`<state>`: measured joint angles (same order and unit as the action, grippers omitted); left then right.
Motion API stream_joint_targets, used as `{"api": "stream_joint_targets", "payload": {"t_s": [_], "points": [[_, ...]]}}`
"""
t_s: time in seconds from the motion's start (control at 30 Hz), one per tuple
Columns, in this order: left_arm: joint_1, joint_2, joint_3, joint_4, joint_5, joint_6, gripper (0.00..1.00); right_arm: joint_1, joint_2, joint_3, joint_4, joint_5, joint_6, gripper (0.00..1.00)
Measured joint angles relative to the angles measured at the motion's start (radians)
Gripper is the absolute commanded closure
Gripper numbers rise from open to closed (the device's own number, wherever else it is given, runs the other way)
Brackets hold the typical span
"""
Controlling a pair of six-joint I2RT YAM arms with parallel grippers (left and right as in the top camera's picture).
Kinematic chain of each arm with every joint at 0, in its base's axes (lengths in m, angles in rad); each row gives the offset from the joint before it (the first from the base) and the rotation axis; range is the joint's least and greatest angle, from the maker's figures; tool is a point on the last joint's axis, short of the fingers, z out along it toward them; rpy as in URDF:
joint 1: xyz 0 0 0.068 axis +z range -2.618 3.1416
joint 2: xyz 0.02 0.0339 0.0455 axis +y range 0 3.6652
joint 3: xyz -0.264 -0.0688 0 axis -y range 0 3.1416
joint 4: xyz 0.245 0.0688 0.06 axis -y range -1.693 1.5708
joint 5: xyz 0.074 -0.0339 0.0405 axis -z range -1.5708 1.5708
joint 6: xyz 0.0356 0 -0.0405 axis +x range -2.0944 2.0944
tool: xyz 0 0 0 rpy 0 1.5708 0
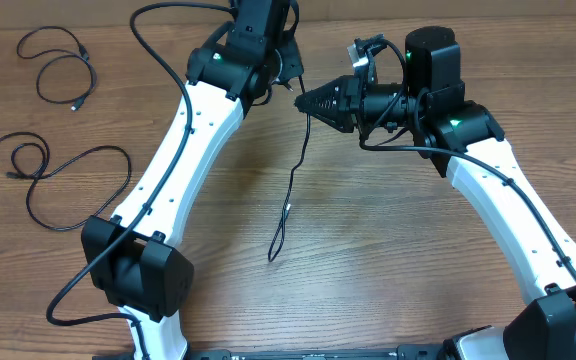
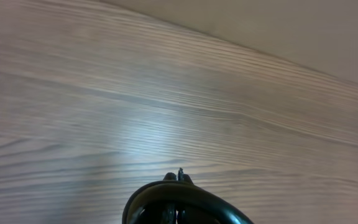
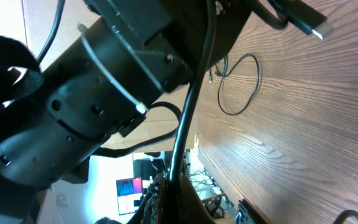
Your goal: Untangle cables
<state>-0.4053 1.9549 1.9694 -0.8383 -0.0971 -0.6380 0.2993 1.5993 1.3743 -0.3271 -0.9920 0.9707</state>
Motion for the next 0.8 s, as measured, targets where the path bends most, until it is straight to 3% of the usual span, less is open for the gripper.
{"api": "stream_joint_targets", "payload": {"t_s": [0.33, 0.57, 0.67, 0.8], "points": [[0.118, 0.0, -0.001, -0.166, -0.144, -0.014, 0.96, -0.089, 0.0, 0.0, -0.247, 0.159, -0.117, 0.96], [0.244, 0.0, -0.002, -0.238, -0.169, -0.014, 0.96, -0.141, 0.0, 0.0, -0.293, 0.254, -0.174, 0.96], [0.272, 0.0, -0.002, -0.251, -0.127, -0.014, 0.96, -0.142, 0.0, 0.0, -0.294, 0.267, -0.188, 0.96], [0.282, 0.0, -0.002, -0.232, 0.063, 0.046, 0.96, -0.142, 0.0, 0.0, -0.283, 0.268, -0.188, 0.96]]}}
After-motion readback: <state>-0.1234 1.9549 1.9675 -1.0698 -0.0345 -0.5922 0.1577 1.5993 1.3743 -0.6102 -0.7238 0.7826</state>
